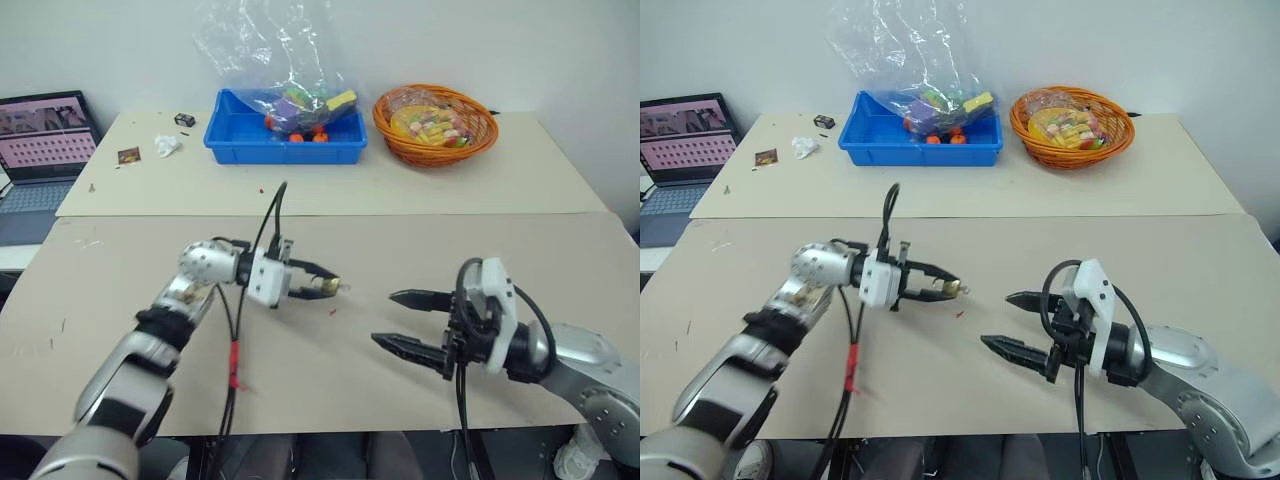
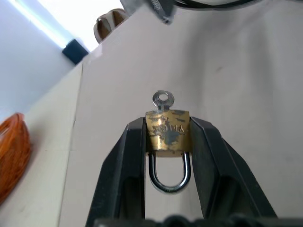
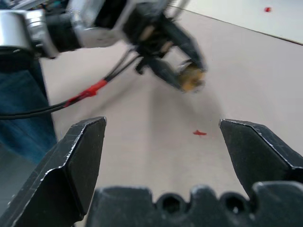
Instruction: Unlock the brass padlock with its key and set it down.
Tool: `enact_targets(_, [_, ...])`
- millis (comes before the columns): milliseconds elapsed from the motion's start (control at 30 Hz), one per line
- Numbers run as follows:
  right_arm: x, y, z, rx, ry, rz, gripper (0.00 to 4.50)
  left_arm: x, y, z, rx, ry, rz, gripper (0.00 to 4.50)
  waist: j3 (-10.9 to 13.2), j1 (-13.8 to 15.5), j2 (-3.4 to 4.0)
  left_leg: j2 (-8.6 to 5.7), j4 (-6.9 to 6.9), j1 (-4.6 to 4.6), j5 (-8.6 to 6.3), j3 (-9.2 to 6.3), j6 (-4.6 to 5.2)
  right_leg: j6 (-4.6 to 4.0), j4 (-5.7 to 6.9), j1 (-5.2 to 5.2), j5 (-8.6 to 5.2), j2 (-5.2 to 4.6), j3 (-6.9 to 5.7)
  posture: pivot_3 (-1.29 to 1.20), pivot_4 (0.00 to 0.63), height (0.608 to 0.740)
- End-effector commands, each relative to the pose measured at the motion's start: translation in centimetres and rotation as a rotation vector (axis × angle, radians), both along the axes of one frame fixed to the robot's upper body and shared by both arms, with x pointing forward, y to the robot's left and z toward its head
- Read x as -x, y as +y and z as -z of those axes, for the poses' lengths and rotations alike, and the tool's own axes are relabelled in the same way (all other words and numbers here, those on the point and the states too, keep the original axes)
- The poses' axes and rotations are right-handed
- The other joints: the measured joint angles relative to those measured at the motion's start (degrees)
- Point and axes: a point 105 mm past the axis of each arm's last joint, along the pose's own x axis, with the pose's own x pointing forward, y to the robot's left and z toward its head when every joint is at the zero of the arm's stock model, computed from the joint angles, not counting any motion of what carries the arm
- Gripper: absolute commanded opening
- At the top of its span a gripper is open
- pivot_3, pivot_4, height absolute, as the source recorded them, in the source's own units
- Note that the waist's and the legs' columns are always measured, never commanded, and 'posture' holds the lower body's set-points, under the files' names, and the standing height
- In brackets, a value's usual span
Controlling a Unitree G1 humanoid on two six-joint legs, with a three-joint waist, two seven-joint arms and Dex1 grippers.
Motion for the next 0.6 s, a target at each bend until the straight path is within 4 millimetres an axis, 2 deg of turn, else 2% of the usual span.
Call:
enact_targets(33, [-1.8, -0.3, -0.1, 0.02, -0.02, 0.086, 4.5, 1.6, -0.3, -1.8, 0.021, -0.187, -0.028, 0.84, 0.0, 0.4, 0.01, 0.0, 0.0, 0.0, 0.0, 0.01, -0.01, 0.0, 0.0, 0.0, 0.01, 0.0, 0.0, 0.0, 0.15, 0.74])
enact_targets(167, [-2.3, 0.3, 0.1, 0.016, 0.002, 0.093, 4.5, 1.1, 0.5, -2.6, 0.091, -0.271, -0.203, 0.84, 0.0, 1.8, 0.03, 0.04, 0.0, 0.0, 0.0, 0.02, -0.02, 0.02, -0.05, -0.13, 0.03, 0.06, -0.02, 0.0, 0.15, 0.74])
enact_targets(300, [-2.4, 1.3, 0.9, 0.023, 0.058, 0.079, 4.5, 1.1, 0.9, -4.0, 0.19, -0.379, -0.282, 0.84, 0.0, 1.6, 0.04, 0.06, -0.01, -0.02, -0.01, 0.12, -0.04, 0.02, -0.07, -0.12, 0.03, 0.1, 0.04, 0.0, 0.15, 0.74])
enact_targets(433, [-2.5, 1.9, 1.1, -0.017, 0.092, 0.067, 4.5, 1.4, 1.1, -4.4, 0.252, -0.458, -0.306, 0.84, 0.0, 1.6, 0.04, 0.08, -0.02, -0.01, -0.01, 0.19, -0.04, 0.01, -0.03, -0.13, 0.04, 0.11, 0.09, 0.0, 0.15, 0.74])
enact_targets(600, [-2.9, 3.3, 0.1, -0.102, 0.138, -0.02, 4.5, 2.2, 0.4, -4.7, 0.338, -0.417, -0.278, 0.84, 0.0, 1.5, 0.06, 0.17, -0.02, 0.04, -0.01, 0.35, -0.04, 0.01, 0.0, -0.16, 0.1, 0.21, 0.22, 0.0, 0.15, 0.74])
